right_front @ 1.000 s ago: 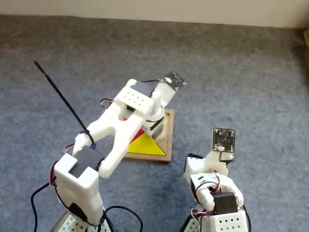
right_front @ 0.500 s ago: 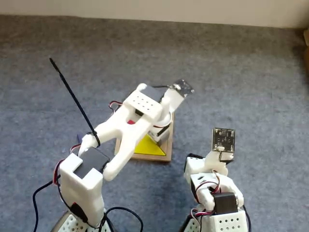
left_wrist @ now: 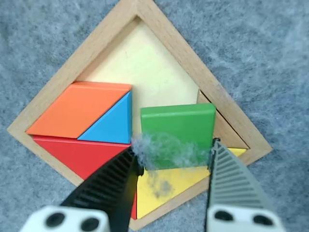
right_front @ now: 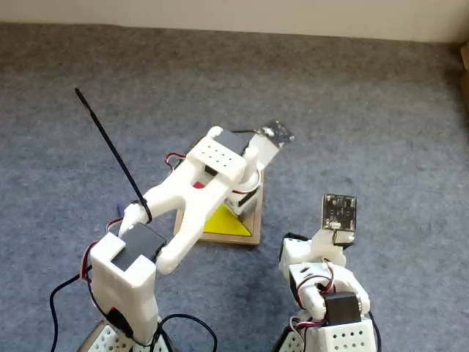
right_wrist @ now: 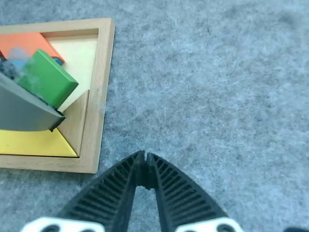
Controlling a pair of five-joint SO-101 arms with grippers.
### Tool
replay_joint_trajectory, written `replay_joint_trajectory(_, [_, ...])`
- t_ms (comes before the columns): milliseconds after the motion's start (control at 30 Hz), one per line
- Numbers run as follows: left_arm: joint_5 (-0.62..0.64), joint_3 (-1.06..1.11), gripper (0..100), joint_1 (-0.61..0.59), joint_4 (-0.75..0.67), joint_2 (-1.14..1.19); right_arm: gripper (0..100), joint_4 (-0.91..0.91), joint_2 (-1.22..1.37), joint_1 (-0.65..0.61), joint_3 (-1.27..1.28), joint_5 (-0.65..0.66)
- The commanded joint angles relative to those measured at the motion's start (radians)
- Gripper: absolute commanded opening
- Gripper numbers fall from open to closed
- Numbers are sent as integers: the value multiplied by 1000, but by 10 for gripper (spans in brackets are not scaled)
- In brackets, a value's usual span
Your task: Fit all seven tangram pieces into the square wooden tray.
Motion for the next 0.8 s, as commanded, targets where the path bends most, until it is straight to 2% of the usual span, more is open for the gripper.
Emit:
replay_joint_trajectory(0, [9, -38, 224, -33, 8, -8, 5, -31, -12, 13, 116, 14])
replay_joint_trajectory(167, [38, -42, 230, -82, 6, -8, 5, -31, -12, 13, 116, 14])
replay_joint_trajectory(533, [43, -45, 228, -82, 6, -10, 5, -31, -12, 13, 116, 14])
replay_joint_trajectory(767, [137, -7, 228, -84, -137, -7, 5, -31, -12, 13, 116, 14])
